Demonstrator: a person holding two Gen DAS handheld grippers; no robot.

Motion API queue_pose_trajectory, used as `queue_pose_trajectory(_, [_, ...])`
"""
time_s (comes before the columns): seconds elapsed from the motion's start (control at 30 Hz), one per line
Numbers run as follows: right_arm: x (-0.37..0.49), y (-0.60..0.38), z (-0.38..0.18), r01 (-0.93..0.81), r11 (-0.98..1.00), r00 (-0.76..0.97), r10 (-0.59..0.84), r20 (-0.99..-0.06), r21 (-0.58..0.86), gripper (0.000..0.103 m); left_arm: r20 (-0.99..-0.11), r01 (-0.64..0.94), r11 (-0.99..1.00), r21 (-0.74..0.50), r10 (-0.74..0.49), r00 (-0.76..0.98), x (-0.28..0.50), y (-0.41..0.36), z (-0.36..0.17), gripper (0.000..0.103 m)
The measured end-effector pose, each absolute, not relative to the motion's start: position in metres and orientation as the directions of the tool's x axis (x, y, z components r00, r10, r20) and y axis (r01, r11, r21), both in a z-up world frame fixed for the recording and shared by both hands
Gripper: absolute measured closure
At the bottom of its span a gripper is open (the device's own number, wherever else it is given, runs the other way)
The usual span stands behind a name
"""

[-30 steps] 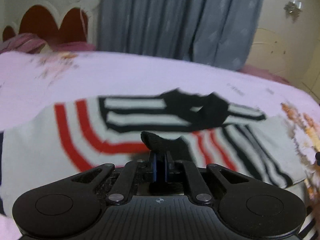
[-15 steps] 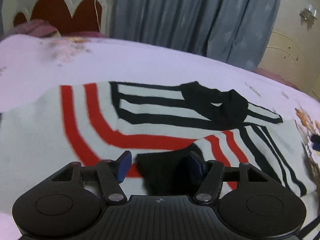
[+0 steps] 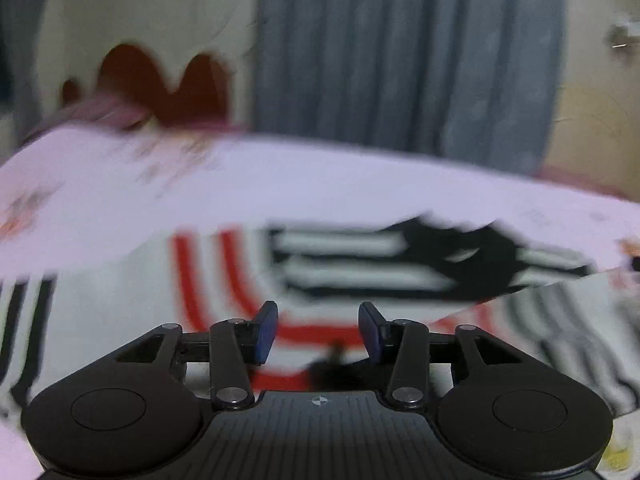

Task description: Fold small clothes

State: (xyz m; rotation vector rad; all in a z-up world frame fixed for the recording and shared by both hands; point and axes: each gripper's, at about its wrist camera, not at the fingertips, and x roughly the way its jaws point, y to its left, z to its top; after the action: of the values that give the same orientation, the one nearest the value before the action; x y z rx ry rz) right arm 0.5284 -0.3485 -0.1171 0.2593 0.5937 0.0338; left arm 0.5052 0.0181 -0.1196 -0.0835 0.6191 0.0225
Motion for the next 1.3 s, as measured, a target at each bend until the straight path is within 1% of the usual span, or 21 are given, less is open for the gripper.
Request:
queue_pose_trajectory(0.07, [0.529, -0.309, -0.117, -0.118, 0.972, 0.79, 0.216, -0.574, 0.202, 0.06, -0.597, 0.075, 0.989, -0.127, -0.137, 0.79, 0.521, -0.017, -0.114, 0.058])
queue_pose_trajectory(0.13, [0.53, -0.272, -0.123, -0.255, 0.948, 0.742, 0.317, -0.591, 0.19, 0.062, -0.625, 0.164, 0.971, -0.174, -0.237, 0.744, 0.54, -0.053, -0.119, 0.051])
queue_pose_trajectory(0.2, [0.537, -0.252, -0.131, -0.302, 0.935, 0.699, 0.349, -0.625, 0.185, 0.061, -0.645, 0.195, 0.963, -0.185, -0.269, 0.716, 0.553, -0.077, -0.13, 0.049])
queue_pose_trajectory(0.27, [0.544, -0.254, -0.137, -0.297, 0.941, 0.679, 0.326, -0.657, 0.159, 0.065, -0.682, 0.186, 0.973, -0.139, -0.231, 0.694, 0.559, -0.079, -0.144, 0.049])
queue_pose_trajectory(0.33, [0.55, -0.288, -0.139, -0.169, 0.981, 0.726, 0.192, -0.661, 0.1, 0.103, -0.672, 0.153, 0.984, -0.094, -0.176, 0.72, 0.552, -0.057, -0.15, 0.049])
queue_pose_trajectory(0.37, [0.554, -0.311, -0.139, -0.093, 0.988, 0.728, 0.151, -0.668, 0.122, 0.103, -0.671, 0.14, 0.986, -0.09, -0.165, 0.723, 0.547, -0.044, -0.151, 0.049])
queue_pose_trajectory(0.4, [0.555, -0.328, -0.139, -0.029, 0.992, 0.729, 0.104, -0.676, 0.122, 0.103, -0.669, 0.144, 0.985, -0.1, -0.174, 0.723, 0.544, -0.036, -0.151, 0.049])
queue_pose_trajectory(0.5, [0.553, -0.341, -0.138, -0.014, 0.99, 0.721, 0.107, -0.685, 0.14, 0.1, -0.682, 0.133, 0.99, -0.043, -0.126, 0.721, 0.545, -0.036, -0.149, 0.049])
queue_pose_trajectory(0.53, [0.55, -0.336, -0.135, -0.011, 0.99, 0.723, 0.104, -0.682, 0.139, 0.093, -0.686, 0.127, 0.991, -0.03, -0.113, 0.719, 0.544, -0.043, -0.145, 0.049])
queue_pose_trajectory(0.57, [0.545, -0.328, -0.129, -0.015, 0.99, 0.735, 0.104, -0.671, 0.137, 0.074, -0.674, 0.138, 0.99, -0.027, -0.12, 0.729, 0.539, -0.048, -0.139, 0.048])
queue_pose_trajectory(0.6, [0.537, -0.32, -0.123, -0.027, 0.992, 0.754, 0.1, -0.649, 0.121, 0.063, -0.653, 0.157, 0.987, -0.029, -0.138, 0.745, 0.533, -0.049, -0.13, 0.048])
queue_pose_trajectory(0.67, [0.513, -0.301, -0.115, -0.075, 0.992, 0.767, 0.123, -0.63, 0.103, 0.064, -0.638, 0.203, 0.978, -0.043, -0.183, 0.748, 0.52, -0.065, -0.125, 0.048])
queue_pose_trajectory(0.73, [0.492, -0.277, -0.12, -0.161, 0.978, 0.731, 0.21, -0.649, 0.135, 0.072, -0.645, 0.245, 0.969, -0.035, -0.209, 0.735, 0.51, -0.083, -0.129, 0.048])
queue_pose_trajectory(0.83, [0.463, -0.248, -0.135, -0.222, 0.972, 0.703, 0.216, -0.677, 0.079, 0.072, -0.687, 0.247, 0.969, -0.017, -0.191, 0.701, 0.503, -0.094, -0.145, 0.048])
queue_pose_trajectory(0.9, [0.444, -0.249, -0.145, -0.22, 0.976, 0.705, 0.164, -0.69, 0.007, 0.071, -0.683, 0.222, 0.974, -0.05, -0.195, 0.704, 0.499, -0.079, -0.147, 0.049])
queue_pose_trajectory(0.97, [0.434, -0.265, -0.143, -0.177, 0.984, 0.714, 0.116, -0.69, -0.017, 0.072, -0.675, 0.173, 0.985, -0.021, -0.142, 0.724, 0.492, -0.063, -0.141, 0.048])
queue_pose_trajectory(1.03, [0.424, -0.282, -0.137, -0.153, 0.988, 0.714, 0.115, -0.691, 0.006, 0.073, -0.674, 0.123, 0.992, -0.013, -0.1, 0.732, 0.488, -0.049, -0.143, 0.048])
queue_pose_trajectory(1.1, [0.423, -0.286, -0.136, -0.15, 0.988, 0.708, 0.123, -0.695, 0.023, 0.072, -0.683, 0.107, 0.993, -0.054, -0.115, 0.721, 0.492, -0.038, -0.15, 0.049])
queue_pose_trajectory(1.2, [0.426, -0.284, -0.129, -0.141, 0.99, 0.713, 0.108, -0.692, 0.009, 0.069, -0.665, 0.076, 0.997, -0.007, -0.062, 0.745, 0.485, -0.04, -0.139, 0.048])
queue_pose_trajectory(1.23, [0.425, -0.287, -0.128, -0.133, 0.991, 0.727, 0.118, -0.676, 0.03, 0.068, -0.691, 0.07, 0.998, 0.001, -0.05, 0.721, 0.487, -0.038, -0.144, 0.049])
queue_pose_trajectory(1.3, [0.43, -0.288, -0.139, -0.138, 0.99, 0.685, 0.108, -0.721, 0.017, 0.068, -0.694, 0.065, 0.997, -0.031, -0.069, 0.717, 0.487, -0.03, -0.151, 0.046])
